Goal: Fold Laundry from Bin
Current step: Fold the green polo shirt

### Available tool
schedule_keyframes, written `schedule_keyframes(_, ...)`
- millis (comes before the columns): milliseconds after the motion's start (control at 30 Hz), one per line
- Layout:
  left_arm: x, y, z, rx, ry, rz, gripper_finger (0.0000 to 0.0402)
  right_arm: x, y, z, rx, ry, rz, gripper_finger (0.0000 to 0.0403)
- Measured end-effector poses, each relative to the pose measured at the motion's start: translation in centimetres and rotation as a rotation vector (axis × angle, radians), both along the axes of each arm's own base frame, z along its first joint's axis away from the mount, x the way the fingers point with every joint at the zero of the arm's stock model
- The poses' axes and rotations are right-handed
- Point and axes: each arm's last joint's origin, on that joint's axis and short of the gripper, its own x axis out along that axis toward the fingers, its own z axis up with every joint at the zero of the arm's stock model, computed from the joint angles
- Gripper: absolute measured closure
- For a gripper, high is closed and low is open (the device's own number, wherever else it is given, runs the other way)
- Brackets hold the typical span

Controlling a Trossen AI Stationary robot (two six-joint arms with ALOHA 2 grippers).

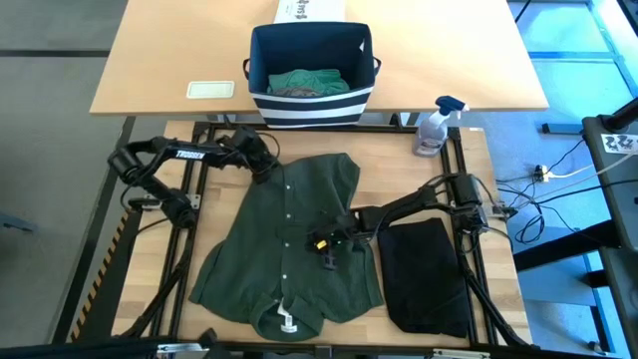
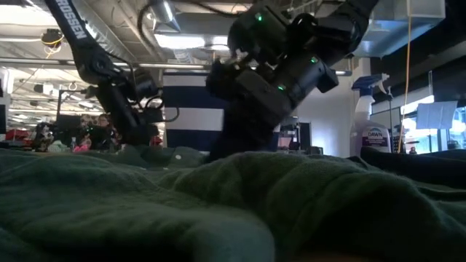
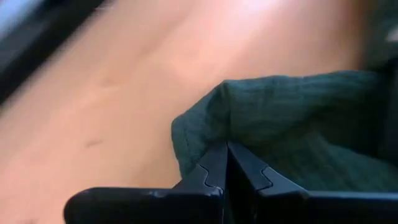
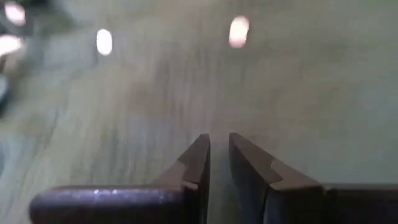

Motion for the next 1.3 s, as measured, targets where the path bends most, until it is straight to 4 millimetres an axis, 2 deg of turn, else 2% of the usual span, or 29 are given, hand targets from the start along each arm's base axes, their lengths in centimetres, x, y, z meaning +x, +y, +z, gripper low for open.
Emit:
schedule_keyframes(133,-0.8,0.7,0.0,0.058,0.069,0.075,0.0401,-0.7,0.0,-0.4,0.015,0.106,-0.014,0.0343)
schedule_keyframes(367,-1.1,2.2,1.0,0.101,0.092,0.151,0.0401,-1.1,0.9,-0.5,0.035,0.136,0.022,0.0343)
schedule_keyframes(500,-1.3,2.6,1.5,0.064,0.117,0.196,0.0401,-1.3,1.1,-0.6,0.133,0.175,0.083,0.0343)
schedule_keyframes(633,-0.9,2.6,2.1,0.004,0.149,0.171,0.0401,-1.7,2.1,-0.7,0.197,0.213,0.165,0.0343)
schedule_keyframes(767,-0.6,2.8,3.1,0.016,0.180,0.177,0.0401,-2.2,3.1,-0.8,0.275,0.249,0.257,0.0343)
schedule_keyframes(967,-0.2,3.2,5.5,0.046,0.163,0.179,0.0401,-2.4,3.8,-0.9,0.254,0.251,0.273,0.0344)
schedule_keyframes(1100,0.2,2.2,8.2,0.050,0.080,0.117,0.0401,-2.2,3.6,-0.7,0.203,0.223,0.249,0.0344)
schedule_keyframes(1200,0.8,0.4,9.9,0.047,-0.001,0.020,0.0401,-2.0,2.8,-0.2,0.157,0.192,0.223,0.0344)
schedule_keyframes(1300,1.3,-1.8,10.6,0.010,0.002,-0.069,0.0401,-1.8,2.1,1.2,0.094,0.152,0.185,0.0344)
